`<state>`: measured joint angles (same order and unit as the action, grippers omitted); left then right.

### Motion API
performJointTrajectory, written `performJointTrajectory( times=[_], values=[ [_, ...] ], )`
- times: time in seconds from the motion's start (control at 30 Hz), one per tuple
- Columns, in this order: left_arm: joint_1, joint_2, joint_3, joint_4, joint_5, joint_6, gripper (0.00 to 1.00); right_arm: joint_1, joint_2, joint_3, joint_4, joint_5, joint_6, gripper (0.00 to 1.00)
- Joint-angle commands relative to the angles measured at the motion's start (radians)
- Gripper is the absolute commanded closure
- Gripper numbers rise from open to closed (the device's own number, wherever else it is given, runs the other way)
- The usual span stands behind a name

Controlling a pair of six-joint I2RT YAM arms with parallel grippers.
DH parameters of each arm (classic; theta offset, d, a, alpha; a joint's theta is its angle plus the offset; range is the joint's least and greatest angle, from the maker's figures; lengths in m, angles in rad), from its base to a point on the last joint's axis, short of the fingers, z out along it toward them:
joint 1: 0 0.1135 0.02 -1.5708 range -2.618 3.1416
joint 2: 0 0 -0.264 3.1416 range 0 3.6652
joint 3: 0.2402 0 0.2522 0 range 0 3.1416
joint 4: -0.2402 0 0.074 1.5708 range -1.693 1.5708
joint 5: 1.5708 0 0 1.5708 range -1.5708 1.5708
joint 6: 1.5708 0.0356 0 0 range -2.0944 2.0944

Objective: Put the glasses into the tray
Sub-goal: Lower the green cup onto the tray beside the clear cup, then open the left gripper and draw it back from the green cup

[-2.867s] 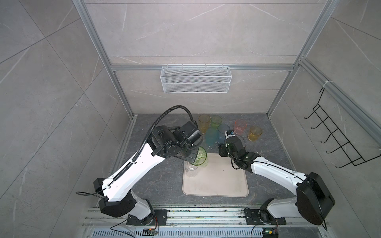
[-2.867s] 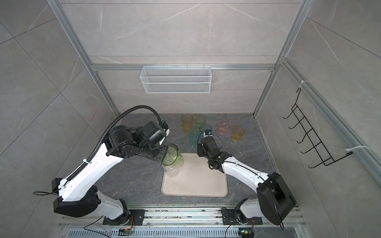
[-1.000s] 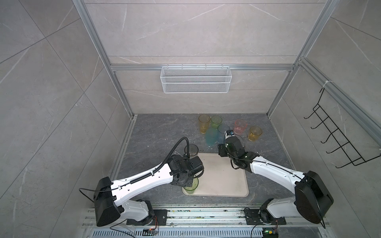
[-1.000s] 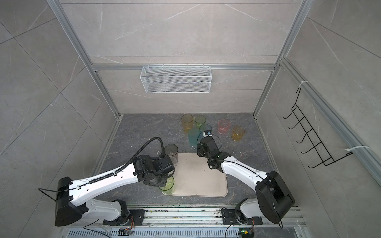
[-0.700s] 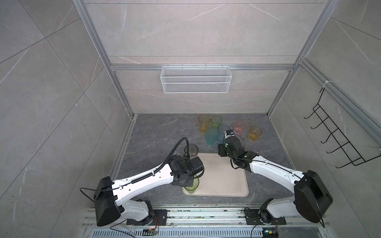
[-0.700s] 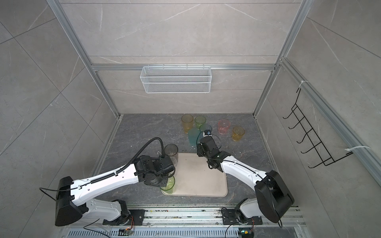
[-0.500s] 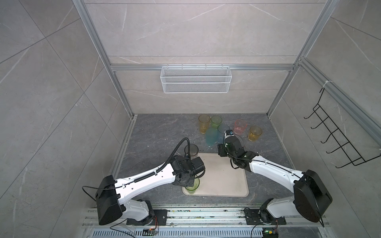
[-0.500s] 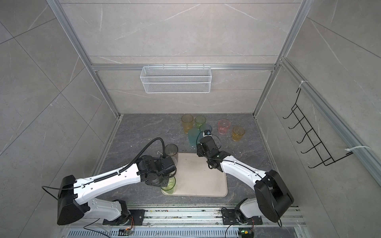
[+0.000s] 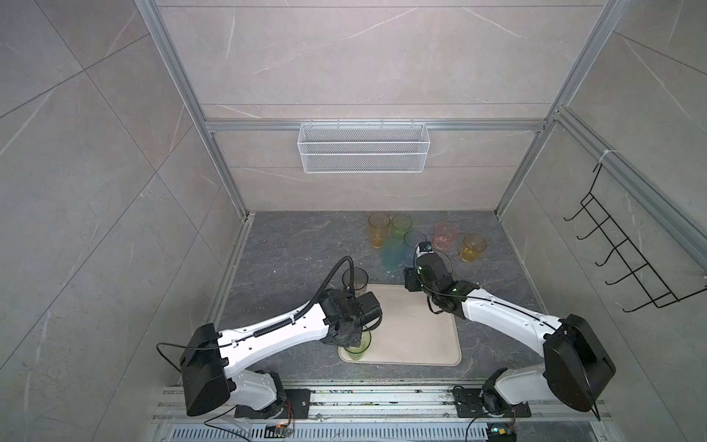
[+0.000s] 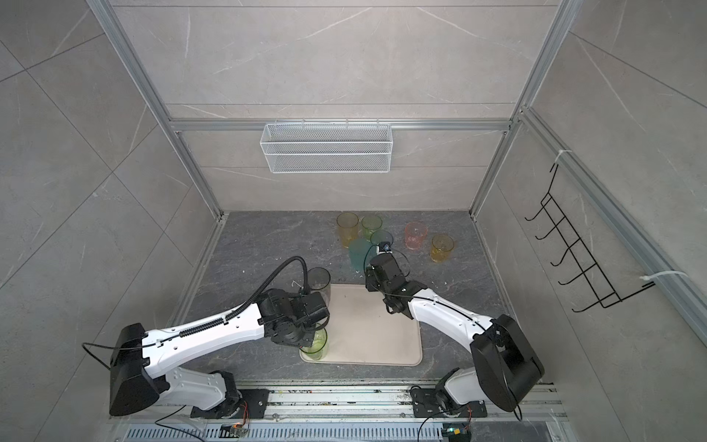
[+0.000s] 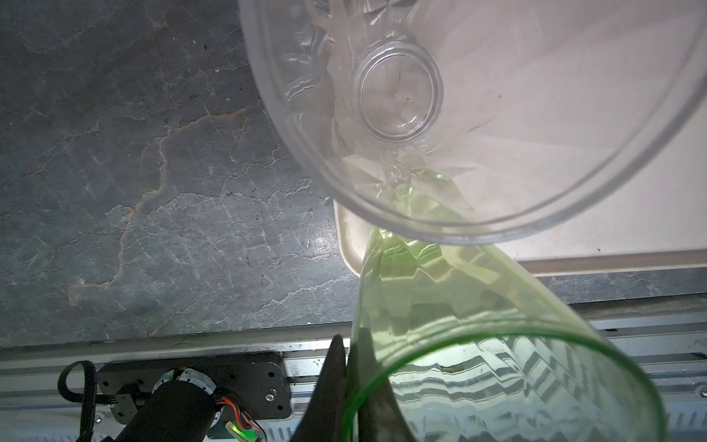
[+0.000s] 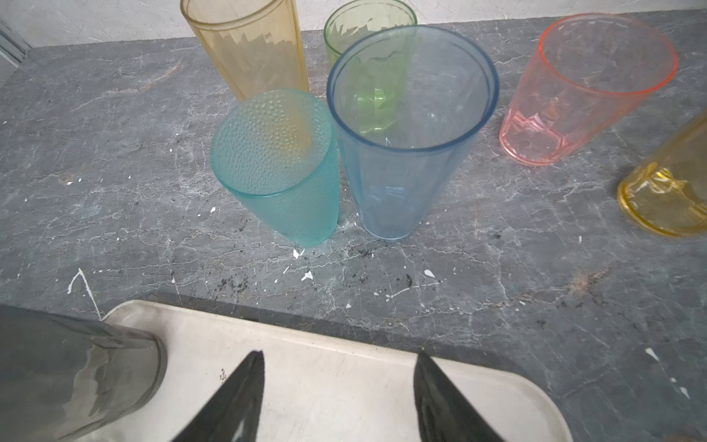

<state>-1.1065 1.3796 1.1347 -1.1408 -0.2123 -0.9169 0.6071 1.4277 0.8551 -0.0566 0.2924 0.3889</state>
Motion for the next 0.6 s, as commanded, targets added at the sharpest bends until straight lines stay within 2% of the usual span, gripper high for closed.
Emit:
performJointTrajectory(
  times=[0.0,0.57],
  values=[
    [-0.006,0.014,0.019,-0.027,-0.019,-0.007,0.86,-0.003,0.014,0.037,-0.024,0.010,0.008,0.36],
    [-0.004,-0.024,0.138,-0.076,-0.078,0.046,0.53,-0.003,0.011,0.028,-0.013,0.027,0.001,0.36]
  ],
)
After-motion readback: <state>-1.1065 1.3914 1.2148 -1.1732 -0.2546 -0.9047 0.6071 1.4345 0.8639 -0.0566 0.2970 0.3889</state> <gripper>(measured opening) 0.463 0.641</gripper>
